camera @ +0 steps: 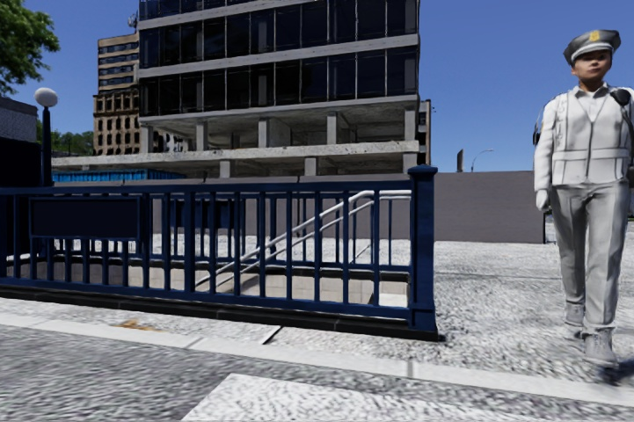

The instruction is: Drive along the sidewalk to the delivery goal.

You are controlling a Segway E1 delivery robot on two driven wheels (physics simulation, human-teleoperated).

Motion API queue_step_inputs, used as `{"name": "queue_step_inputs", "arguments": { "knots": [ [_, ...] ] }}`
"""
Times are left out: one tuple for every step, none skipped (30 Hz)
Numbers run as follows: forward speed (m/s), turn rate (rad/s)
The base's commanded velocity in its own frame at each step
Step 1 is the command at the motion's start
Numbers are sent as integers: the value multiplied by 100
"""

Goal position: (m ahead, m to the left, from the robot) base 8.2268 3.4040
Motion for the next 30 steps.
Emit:
{"name": "queue_step_inputs", "arguments": {
  "knots": [
    [107,-56],
    [107,-56],
    [107,-56],
    [107,-56],
    [107,-56],
    [107,-56],
    [107,-56],
    [107,-56],
    [107,-56],
    [107,-56],
    [107,-56],
    [107,-56],
    [107,-56],
    [107,-56],
    [106,0],
    [83,0],
    [32,0],
    [0,0],
    [0,0],
    [0,0],
    [0,0],
    [0,0],
    [0,0],
    [0,0],
    [0,0],
    [0,0],
    [0,0],
    [0,0],
    [0,0],
    [0,0]
  ]
}}
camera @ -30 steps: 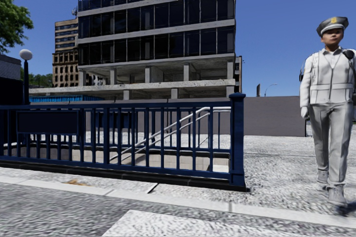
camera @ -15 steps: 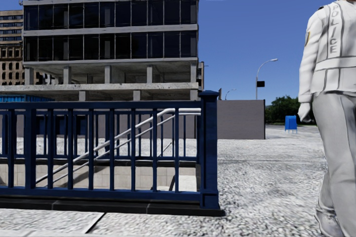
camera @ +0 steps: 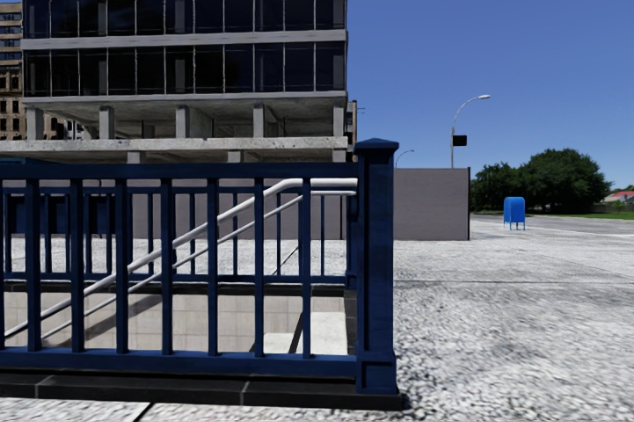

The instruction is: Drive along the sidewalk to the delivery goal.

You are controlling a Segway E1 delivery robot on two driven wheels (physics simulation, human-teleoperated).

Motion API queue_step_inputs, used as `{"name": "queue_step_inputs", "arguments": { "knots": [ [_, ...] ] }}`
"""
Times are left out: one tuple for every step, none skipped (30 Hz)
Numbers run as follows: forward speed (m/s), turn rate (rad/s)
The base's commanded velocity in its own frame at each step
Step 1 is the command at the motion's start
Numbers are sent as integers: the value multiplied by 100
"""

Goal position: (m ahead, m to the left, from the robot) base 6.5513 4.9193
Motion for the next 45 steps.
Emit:
{"name": "queue_step_inputs", "arguments": {
  "knots": [
    [0,0],
    [0,0],
    [0,0],
    [0,0],
    [0,0],
    [0,0],
    [0,0],
    [0,0],
    [0,0],
    [0,0],
    [0,0],
    [0,0],
    [0,0],
    [0,0],
    [0,0],
    [0,0],
    [0,0],
    [0,0],
    [0,0],
    [0,0],
    [0,0],
    [0,0],
    [0,0],
    [0,0],
    [0,0],
    [0,0],
    [0,0],
    [0,0],
    [0,0],
    [0,0],
    [0,0],
    [0,0],
    [0,0],
    [0,0],
    [0,0],
    [0,0],
    [0,0],
    [0,0],
    [0,0],
    [0,0],
    [0,0],
    [0,0],
    [0,0],
    [0,0],
    [0,0]
  ]
}}
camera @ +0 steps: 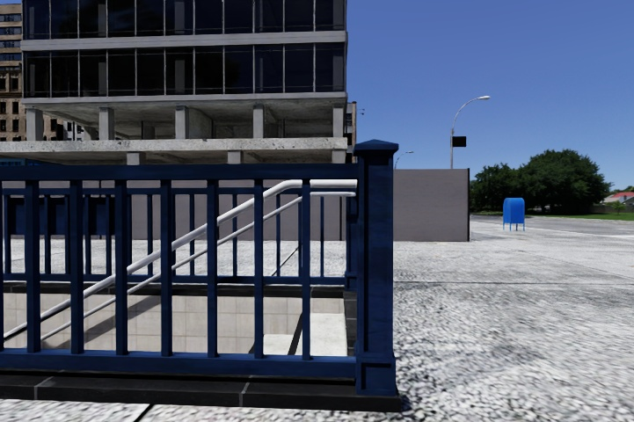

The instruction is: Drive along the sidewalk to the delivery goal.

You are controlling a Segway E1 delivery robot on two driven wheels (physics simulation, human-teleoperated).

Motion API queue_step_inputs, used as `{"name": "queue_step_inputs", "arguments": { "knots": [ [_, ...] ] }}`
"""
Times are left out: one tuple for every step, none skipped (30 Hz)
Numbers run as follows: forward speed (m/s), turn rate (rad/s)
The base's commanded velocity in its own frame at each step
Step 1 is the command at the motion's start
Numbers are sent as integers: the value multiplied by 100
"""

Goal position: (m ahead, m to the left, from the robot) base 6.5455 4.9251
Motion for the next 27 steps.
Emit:
{"name": "queue_step_inputs", "arguments": {
  "knots": [
    [0,-5],
    [0,-8],
    [0,-8],
    [0,-9],
    [0,-9],
    [0,-9],
    [2,-14],
    [4,-27],
    [5,-36],
    [6,-39],
    [6,-39],
    [8,-40],
    [11,-40],
    [12,-40],
    [13,-40],
    [13,-40],
    [13,-40],
    [13,-43],
    [13,-43],
    [13,-44],
    [13,-44],
    [13,-45],
    [16,-45],
    [23,-45],
    [23,-45],
    [28,-45],
    [31,-45]
  ]
}}
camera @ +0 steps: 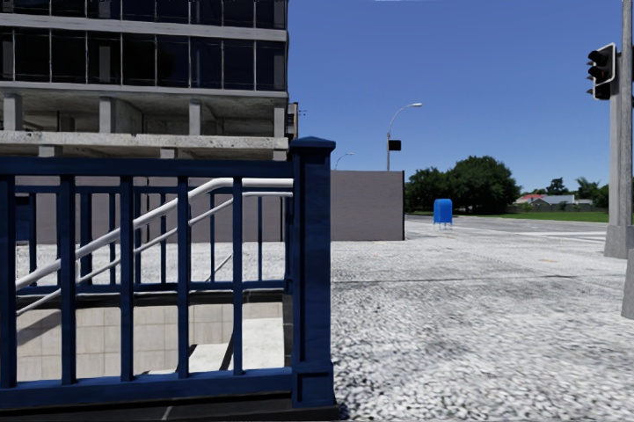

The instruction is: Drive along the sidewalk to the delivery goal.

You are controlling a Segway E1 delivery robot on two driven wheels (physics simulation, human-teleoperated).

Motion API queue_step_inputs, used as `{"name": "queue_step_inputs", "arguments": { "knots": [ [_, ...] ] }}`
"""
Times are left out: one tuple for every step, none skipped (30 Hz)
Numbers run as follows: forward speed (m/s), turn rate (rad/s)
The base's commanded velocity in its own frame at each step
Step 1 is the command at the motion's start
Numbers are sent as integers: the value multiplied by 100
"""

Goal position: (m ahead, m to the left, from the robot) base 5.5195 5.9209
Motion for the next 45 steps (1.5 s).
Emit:
{"name": "queue_step_inputs", "arguments": {
  "knots": [
    [32,-45],
    [33,-45],
    [35,-45],
    [36,-45],
    [36,-45],
    [39,-45],
    [41,-45],
    [42,-45],
    [42,-45],
    [42,-45],
    [42,-45],
    [42,-45],
    [42,-45],
    [42,-45],
    [42,-45],
    [42,-45],
    [42,-45],
    [42,-45],
    [42,-45],
    [42,-45],
    [42,-45],
    [42,-45],
    [42,-45],
    [42,-45],
    [42,-45],
    [42,-45],
    [42,-45],
    [42,-45],
    [42,-45],
    [42,-45],
    [42,-45],
    [42,-45],
    [43,-45],
    [43,-45],
    [43,-45],
    [43,-45],
    [43,-45],
    [43,-45],
    [43,-45],
    [43,-45],
    [43,-45],
    [43,-45],
    [43,-45],
    [43,-45],
    [43,-45]
  ]
}}
